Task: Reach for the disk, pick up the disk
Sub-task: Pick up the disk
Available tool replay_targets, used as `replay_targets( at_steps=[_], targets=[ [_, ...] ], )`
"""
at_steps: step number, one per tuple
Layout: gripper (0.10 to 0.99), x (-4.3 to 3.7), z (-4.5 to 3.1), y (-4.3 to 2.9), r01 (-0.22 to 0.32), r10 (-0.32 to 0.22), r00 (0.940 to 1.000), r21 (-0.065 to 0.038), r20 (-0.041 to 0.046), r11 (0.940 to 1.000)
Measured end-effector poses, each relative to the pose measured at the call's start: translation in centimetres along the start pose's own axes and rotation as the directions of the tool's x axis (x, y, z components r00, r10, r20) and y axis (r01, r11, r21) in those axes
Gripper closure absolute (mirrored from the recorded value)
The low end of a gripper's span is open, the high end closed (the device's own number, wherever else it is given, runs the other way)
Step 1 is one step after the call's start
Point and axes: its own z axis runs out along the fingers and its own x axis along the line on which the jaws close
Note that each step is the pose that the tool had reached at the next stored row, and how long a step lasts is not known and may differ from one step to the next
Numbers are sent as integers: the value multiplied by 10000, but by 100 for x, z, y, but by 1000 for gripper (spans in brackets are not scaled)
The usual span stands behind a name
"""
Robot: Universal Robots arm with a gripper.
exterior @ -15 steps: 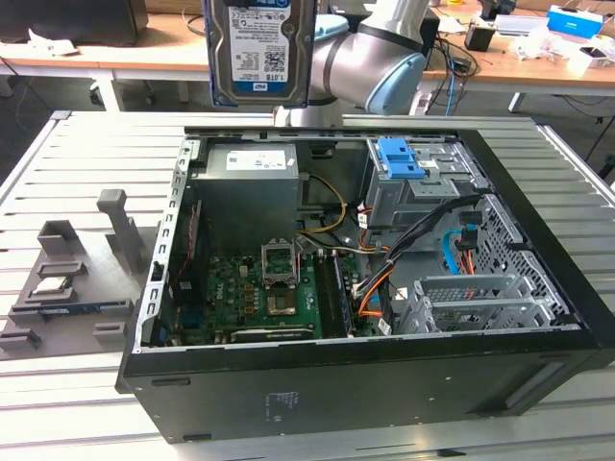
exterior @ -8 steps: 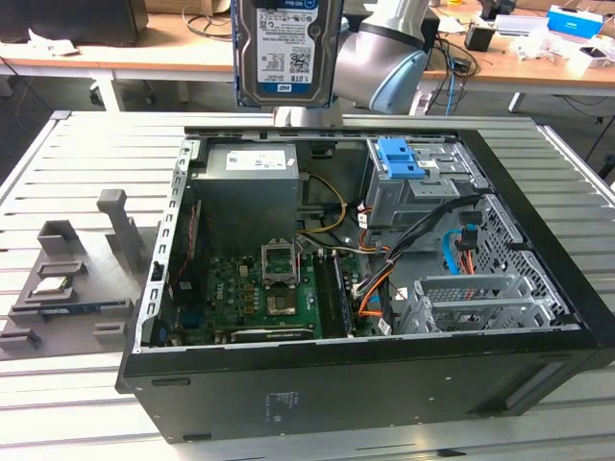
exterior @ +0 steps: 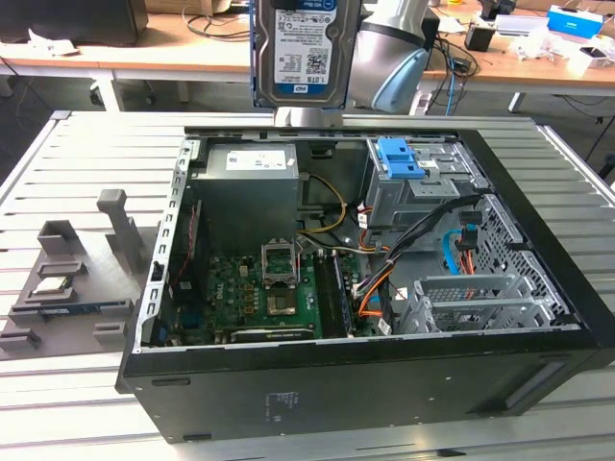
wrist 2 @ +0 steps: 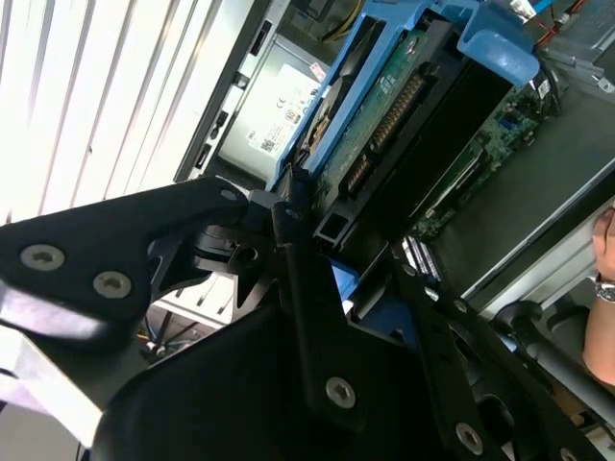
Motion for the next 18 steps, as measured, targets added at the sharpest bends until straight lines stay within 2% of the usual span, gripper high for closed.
replay_targets(
  at_steps=[1, 4, 7, 10, 14, 18],
  targets=[
    [722, 0, -1, -27, 2, -2, 10000, -1, -4, 10000],
    [722, 3, -10, -224, -1, 1, 10000, -2, -21, 10000],
    [722, 6, -16, -383, 0, 0, 10000, -3, -33, 10000],
    [722, 7, -20, -478, 0, 0, 10000, -4, -39, 10000],
    [722, 10, -28, -731, -3, 3, 10000, -7, -56, 10000],
    [722, 11, -31, -868, -2, 2, 10000, -8, -66, 10000]
  ],
)
